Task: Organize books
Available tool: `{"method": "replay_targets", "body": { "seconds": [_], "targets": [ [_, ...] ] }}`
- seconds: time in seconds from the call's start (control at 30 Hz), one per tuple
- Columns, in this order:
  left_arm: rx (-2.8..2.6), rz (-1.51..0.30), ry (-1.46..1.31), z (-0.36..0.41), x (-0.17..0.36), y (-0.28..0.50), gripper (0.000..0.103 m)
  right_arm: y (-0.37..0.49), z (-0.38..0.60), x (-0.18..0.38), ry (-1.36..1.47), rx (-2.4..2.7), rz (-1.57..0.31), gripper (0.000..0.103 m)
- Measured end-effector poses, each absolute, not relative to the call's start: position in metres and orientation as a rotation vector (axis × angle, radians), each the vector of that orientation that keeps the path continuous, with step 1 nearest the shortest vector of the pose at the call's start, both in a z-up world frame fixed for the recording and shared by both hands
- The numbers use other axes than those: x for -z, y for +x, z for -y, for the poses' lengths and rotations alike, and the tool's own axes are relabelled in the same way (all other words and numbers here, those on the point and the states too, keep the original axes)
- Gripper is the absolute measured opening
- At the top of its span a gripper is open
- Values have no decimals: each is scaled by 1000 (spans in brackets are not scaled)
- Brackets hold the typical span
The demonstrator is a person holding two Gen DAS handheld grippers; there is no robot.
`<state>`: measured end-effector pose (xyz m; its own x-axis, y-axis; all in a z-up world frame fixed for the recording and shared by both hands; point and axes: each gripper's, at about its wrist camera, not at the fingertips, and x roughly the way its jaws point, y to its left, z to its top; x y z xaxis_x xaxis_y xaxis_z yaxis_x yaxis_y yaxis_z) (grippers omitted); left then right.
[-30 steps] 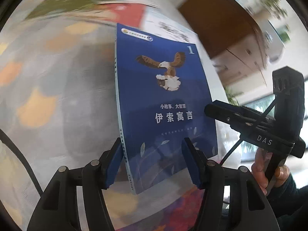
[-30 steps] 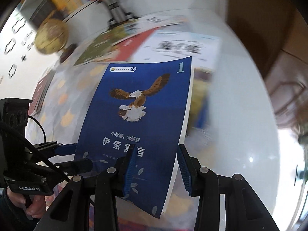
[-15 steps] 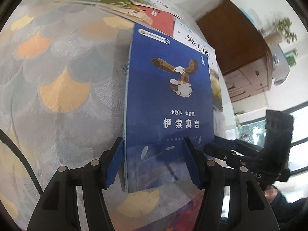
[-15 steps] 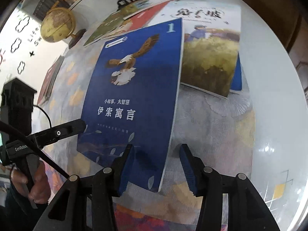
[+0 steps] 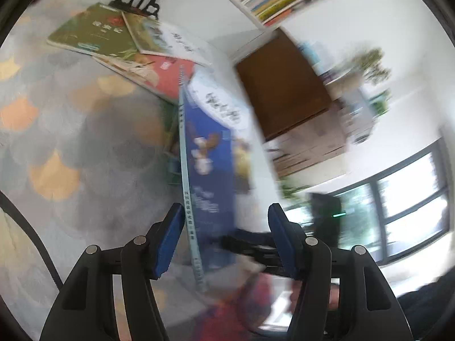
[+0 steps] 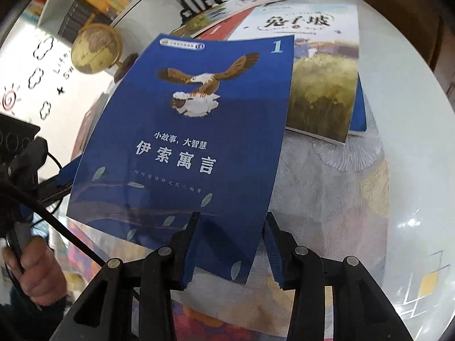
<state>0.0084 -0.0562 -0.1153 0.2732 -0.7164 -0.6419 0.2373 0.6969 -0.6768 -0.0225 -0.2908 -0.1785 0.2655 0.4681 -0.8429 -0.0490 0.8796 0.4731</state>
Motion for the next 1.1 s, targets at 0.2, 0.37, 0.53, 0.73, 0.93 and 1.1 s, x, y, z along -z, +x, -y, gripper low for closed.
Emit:
{"method": "replay_targets", "body": {
  "seconds": [0.2,0.37,0.53,0.73,0.93,1.1],
  "targets": [
    [623,-1276,-470,79,168,19,25,-27,310,181,523,-372,-1260,43],
    [731,-1244,-662,77,156,19,18,-30,313,178,550,-368,-1271,46],
    [838,-1234,-959,58,157,32,18,-34,340,184,820,-448,-1244,68],
    [733,-1334,-830,59,170,33,18,-36,347,190,964,-497,-1193,27],
    [613,-1382,-430,85,161,27,21,-31,307,158,562,-457,-1185,19],
    [559,-1292,-96,101,135,16,21,-24,267,138,249,-479,-1169,19]
  ]
}}
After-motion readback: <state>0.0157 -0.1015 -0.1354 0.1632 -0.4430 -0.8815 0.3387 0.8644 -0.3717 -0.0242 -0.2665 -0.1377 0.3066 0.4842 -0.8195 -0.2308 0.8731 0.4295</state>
